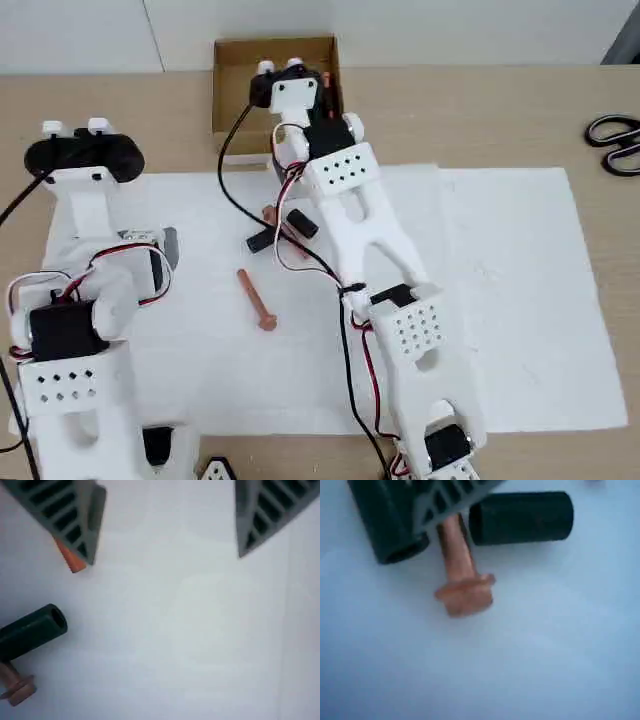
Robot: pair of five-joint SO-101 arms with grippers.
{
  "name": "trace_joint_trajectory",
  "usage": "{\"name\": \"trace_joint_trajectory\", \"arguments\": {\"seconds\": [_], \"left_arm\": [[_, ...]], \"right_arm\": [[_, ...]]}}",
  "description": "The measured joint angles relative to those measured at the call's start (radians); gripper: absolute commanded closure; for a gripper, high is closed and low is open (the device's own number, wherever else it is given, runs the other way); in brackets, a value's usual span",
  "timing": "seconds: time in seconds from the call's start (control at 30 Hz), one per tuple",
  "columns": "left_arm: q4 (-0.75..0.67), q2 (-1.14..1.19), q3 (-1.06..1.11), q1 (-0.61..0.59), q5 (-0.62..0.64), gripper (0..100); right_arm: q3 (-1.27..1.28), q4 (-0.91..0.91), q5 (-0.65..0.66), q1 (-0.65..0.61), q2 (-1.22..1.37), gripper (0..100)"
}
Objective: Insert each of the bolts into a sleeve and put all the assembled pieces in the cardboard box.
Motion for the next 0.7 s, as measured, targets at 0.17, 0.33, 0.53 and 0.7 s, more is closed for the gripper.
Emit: {"name": "trace_joint_trajectory", "arguments": {"seconds": [0.17,0.33,0.53,0.7], "left_arm": [[0.0,0.0,0.0,0.0,0.0,83],[0.0,0.0,0.0,0.0,0.0,83],[-0.006,0.0,0.051,0.0,0.0,83],[-0.012,0.0,0.074,0.0,0.0,83]], "right_arm": [[0.0,0.061,0.057,-0.037,0.052,77.3],[0.0,0.086,0.101,-0.044,0.091,77.5],[0.0,0.091,0.141,-0.043,0.091,77.5],[0.0,0.091,0.186,-0.041,0.091,77.5]]}}
